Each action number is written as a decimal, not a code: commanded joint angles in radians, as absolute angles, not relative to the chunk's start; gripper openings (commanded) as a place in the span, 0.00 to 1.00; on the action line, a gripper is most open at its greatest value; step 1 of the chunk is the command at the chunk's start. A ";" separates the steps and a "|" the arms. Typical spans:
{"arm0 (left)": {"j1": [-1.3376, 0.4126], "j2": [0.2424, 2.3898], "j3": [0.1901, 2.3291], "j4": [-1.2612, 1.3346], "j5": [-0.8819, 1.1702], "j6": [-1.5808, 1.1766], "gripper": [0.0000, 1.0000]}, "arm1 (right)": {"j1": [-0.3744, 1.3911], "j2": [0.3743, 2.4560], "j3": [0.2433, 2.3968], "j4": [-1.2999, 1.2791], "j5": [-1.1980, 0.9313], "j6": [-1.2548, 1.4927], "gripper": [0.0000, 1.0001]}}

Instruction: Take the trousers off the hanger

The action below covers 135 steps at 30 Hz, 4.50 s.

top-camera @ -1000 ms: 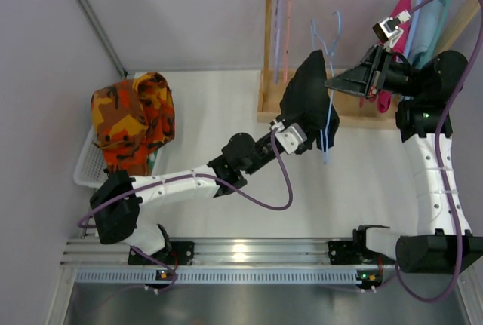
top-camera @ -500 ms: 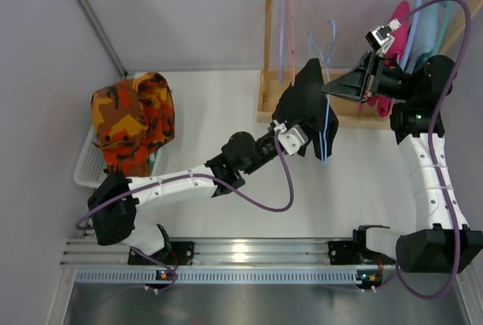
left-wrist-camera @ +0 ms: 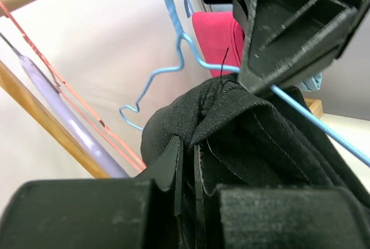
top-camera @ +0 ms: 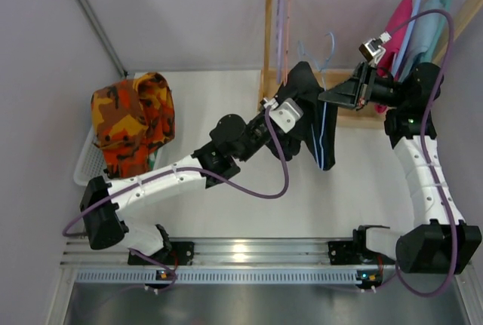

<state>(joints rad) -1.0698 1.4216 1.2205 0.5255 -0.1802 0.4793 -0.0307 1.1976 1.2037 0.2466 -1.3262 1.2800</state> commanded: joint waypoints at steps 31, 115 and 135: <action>-1.069 1.203 1.447 0.523 -0.201 0.404 0.00 | -0.196 1.195 1.063 -0.149 -1.318 0.825 0.00; 0.160 0.985 0.822 0.085 -0.204 0.094 0.98 | -0.020 1.359 1.822 -0.560 -0.806 0.650 0.00; 0.158 0.865 0.931 -0.061 -0.107 -0.037 0.98 | -0.008 1.853 2.417 -0.617 -0.716 0.575 0.00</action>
